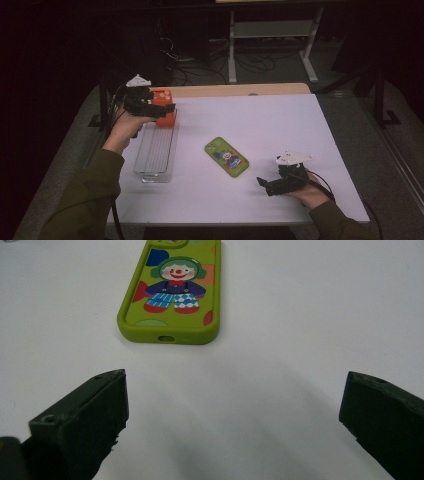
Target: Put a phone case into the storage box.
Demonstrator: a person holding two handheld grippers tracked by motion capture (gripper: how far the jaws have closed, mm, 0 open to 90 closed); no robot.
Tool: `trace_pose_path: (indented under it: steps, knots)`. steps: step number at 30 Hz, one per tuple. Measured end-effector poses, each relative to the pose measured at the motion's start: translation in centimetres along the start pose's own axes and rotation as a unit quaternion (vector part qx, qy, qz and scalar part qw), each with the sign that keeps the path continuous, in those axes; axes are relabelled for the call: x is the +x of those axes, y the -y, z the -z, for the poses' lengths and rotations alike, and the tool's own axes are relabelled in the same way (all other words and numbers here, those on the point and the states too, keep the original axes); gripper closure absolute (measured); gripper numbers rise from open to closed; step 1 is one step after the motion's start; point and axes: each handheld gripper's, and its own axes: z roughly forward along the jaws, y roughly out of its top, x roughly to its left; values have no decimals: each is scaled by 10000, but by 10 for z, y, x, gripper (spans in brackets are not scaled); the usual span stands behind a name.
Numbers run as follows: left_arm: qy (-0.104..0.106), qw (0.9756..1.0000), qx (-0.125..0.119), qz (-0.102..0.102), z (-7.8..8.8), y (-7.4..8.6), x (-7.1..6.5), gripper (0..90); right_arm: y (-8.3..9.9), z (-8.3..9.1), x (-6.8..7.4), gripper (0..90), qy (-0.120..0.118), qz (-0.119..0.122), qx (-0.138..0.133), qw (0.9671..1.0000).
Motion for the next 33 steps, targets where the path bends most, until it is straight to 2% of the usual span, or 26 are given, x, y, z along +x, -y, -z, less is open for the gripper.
trace_pose_path:
  steps: [2,3,4,5,7,8,9,12,16,19,20,21,22,25,26,28,31,33]
  knots:
    - [228,9996,75,-137,2,2,-11,19,0,0,0,0,1,30,13,10000]
    - [228,9996,75,-137,2,2,-11,19,0,0,0,0,1,30,13,10000]
    - [354,9992,64,-192,2,3,-20,19,0,0,0,0,-2,35,18,10000]
    - [354,9992,64,-192,2,3,-20,19,0,0,0,0,-2,35,18,10000]
    - [529,9981,80,-303,2,7,-31,19,0,0,0,0,-4,35,24,10000]
    - [529,9981,80,-303,2,7,-31,19,0,0,0,0,-6,18,30,10000]
    - [612,9973,84,-406,1,10,-38,19,0,0,0,0,-5,-5,28,10000]
    - [710,9964,84,-451,1,13,-46,19,0,1,0,0,-11,18,43,10000]
    - [917,9944,65,-531,-1,23,-62,19,0,1,-1,0,-4,-54,19,10000]
    - [1042,9926,63,-621,-3,32,-73,20,0,1,-2,0,18,5,16,10000]
    - [1165,9911,101,-639,-4,37,-80,21,0,1,-3,0,12,-7,11,10000]
    - [1165,9911,101,-639,-4,37,-80,21,0,1,-3,0,12,-7,11,10000]
    - [1233,9896,150,-732,-5,41,-86,22,-1,1,-2,0,3,-50,-5,10000]
    - [1288,9885,183,-776,-5,49,-95,21,-1,2,-3,0,0,-62,-10,10000]
    - [1315,9873,225,-865,-5,51,-96,21,-1,2,-3,0,-6,-80,-7,10000]
    - [1362,9870,194,-827,-5,53,-99,21,-1,2,-3,0,-9,-90,0,10000]
    - [1514,9851,190,-798,-7,66,-107,21,-1,3,-3,0,-6,-159,16,9999]
    - [1546,9844,194,-823,-7,69,-108,21,-1,3,-4,0,34,-168,2,9999]
